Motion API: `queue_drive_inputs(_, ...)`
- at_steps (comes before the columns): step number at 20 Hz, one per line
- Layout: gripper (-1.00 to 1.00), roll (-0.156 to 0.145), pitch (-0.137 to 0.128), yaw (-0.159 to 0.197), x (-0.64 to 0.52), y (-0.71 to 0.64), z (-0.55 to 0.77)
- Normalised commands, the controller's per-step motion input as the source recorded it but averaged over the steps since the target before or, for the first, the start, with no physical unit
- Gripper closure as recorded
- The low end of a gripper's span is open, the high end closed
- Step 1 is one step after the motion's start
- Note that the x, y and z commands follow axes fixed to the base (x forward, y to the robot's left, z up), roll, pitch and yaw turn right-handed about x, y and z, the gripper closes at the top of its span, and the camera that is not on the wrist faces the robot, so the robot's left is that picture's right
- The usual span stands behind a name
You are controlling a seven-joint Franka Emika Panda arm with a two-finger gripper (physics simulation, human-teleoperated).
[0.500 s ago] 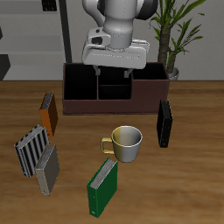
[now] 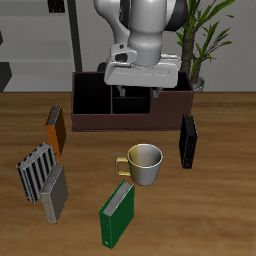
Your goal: Place the white-yellow mug into the back desk caddy's left compartment and place the green book into the back desk caddy's front compartment
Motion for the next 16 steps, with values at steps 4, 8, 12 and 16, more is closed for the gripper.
queue_drive_inputs(4, -1.0, -0.005, -0.008, 0.052, 0.24, 0.19, -0.16)
queue_drive_inputs(8, -1.0, 0.002, 0.002, 0.05, 0.18, 0.15, -0.15)
queue_drive_inputs(12, -1.0, 0.016, -0.013, 0.039, 0.15, 0.14, -0.14)
queue_drive_inputs(16, -1.0, 0.019, -0.008, 0.032, 0.13, 0.09, -0.12)
